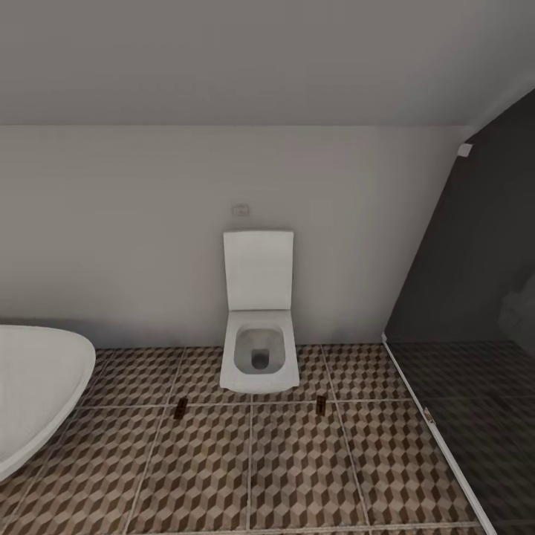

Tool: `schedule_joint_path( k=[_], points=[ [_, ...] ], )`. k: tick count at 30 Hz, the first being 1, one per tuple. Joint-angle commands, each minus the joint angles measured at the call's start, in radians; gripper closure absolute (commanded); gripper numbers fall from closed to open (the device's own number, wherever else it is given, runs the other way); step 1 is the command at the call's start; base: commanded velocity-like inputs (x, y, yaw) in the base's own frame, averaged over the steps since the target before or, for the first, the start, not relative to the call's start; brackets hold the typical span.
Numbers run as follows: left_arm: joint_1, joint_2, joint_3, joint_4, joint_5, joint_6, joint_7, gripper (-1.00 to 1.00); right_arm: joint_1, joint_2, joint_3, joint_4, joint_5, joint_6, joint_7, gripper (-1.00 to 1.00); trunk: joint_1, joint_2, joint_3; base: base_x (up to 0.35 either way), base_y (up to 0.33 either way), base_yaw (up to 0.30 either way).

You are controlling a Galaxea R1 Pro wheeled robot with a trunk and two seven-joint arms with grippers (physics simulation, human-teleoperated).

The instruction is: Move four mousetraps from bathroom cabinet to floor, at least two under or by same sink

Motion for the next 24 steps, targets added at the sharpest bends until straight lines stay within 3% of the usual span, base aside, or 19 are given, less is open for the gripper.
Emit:
schedule_joint_path(
  k=[1,24],
  points=[
    [-0.002,0.000,-0.008,-0.002,0.011,-0.003,-0.004,-1.00,-0.001,0.001,0.008,0.004,-0.009,-0.007,0.000,-1.00,0.000,-0.001,-0.001,0.000,0.000,0.000],
    [-0.002,0.000,-0.008,-0.002,0.011,-0.003,-0.004,-1.00,-0.001,0.001,0.008,0.004,-0.009,-0.007,0.000,-1.00,0.000,-0.001,-0.001,0.000,0.000,0.000]
  ],
)
